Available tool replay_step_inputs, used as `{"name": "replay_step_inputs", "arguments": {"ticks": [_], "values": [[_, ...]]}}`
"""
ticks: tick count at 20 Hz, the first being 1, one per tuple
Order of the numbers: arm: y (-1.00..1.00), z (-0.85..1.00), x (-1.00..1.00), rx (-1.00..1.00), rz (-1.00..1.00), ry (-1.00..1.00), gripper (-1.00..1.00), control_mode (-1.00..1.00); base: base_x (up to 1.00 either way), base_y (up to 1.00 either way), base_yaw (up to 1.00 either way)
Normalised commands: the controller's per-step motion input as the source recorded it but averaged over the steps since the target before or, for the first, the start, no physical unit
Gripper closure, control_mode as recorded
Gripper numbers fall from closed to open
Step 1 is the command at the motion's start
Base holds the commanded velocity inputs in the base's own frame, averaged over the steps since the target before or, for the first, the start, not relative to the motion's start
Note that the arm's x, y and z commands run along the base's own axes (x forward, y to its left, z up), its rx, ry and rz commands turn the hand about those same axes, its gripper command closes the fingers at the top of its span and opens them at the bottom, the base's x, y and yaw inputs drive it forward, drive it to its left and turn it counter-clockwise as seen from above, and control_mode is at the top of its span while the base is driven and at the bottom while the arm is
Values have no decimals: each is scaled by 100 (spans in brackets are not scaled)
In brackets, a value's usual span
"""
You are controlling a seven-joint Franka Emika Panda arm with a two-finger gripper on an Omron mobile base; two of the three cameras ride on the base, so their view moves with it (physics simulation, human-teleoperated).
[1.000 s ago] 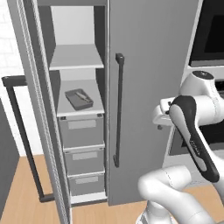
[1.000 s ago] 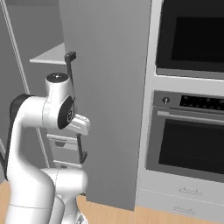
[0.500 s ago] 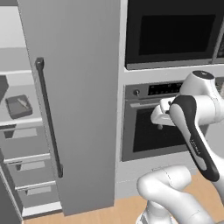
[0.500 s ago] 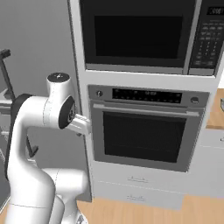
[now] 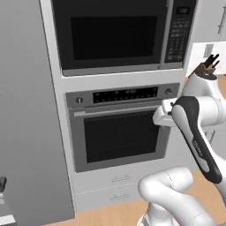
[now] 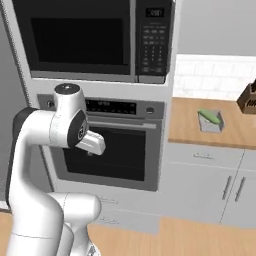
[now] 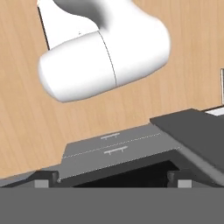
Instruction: Take the meat container that has the fish and place it on the second highest rack of the freezer. Then take the vegetable container that has the garlic and corn and place it on the highest rack of the freezer.
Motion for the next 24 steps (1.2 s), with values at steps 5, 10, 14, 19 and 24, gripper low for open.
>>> {"name": "replay_step_inputs", "arguments": {"ticks": [5, 10, 14, 19, 24], "values": [[0, 0, 0, 0, 0, 0, -100, 100, 54, -92, 0], [0, 0, 0, 0, 0, 0, -100, 100, -1, -81, 0], [0, 0, 0, 0, 0, 0, -100, 100, 14, -92, 0], [0, 0, 0, 0, 0, 0, -100, 100, 58, -89, 0], [0, 0, 0, 0, 0, 0, -100, 100, 33, -16, 0]]}}
